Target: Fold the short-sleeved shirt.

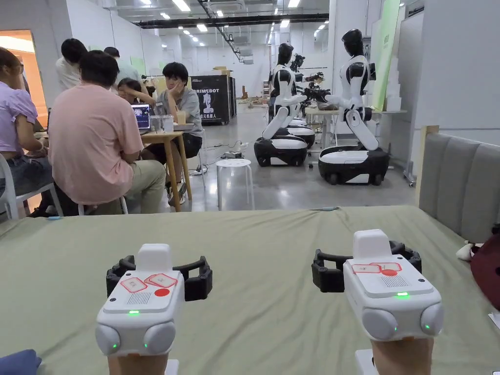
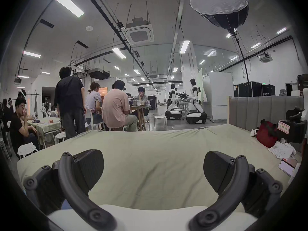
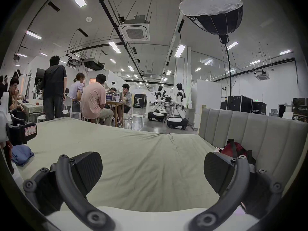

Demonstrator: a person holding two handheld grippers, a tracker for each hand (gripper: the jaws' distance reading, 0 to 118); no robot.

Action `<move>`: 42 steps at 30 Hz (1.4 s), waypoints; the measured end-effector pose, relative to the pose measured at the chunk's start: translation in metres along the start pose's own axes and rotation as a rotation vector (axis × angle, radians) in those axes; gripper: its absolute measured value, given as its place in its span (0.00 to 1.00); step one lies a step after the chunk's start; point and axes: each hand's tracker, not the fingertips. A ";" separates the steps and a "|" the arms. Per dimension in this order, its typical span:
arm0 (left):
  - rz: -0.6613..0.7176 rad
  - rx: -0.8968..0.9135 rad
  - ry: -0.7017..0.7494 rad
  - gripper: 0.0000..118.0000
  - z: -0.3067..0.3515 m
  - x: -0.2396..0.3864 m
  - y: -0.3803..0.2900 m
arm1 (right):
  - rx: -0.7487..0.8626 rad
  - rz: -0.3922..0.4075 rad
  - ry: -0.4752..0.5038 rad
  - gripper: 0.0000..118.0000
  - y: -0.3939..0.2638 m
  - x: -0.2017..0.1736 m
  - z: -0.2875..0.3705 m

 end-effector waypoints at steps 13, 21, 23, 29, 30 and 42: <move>0.003 0.009 -0.002 1.00 0.005 0.004 0.005 | -0.005 0.002 -0.009 1.00 -0.002 0.002 -0.002; -0.011 0.000 -0.014 1.00 0.005 0.006 -0.001 | -0.002 -0.049 0.020 1.00 -0.009 0.003 -0.006; -0.013 -0.001 -0.015 1.00 0.005 0.007 -0.003 | -0.011 -0.056 0.056 1.00 -0.009 0.003 -0.005; -0.017 -0.005 -0.023 1.00 0.003 0.007 -0.003 | 0.003 -0.103 0.053 1.00 -0.003 0.002 -0.002; -0.019 -0.003 -0.022 1.00 0.003 0.007 -0.003 | 0.008 -0.100 0.043 1.00 -0.003 0.002 -0.002; -0.029 -0.023 -0.016 1.00 0.002 0.005 -0.009 | 0.011 -0.028 -0.074 1.00 0.008 -0.013 0.007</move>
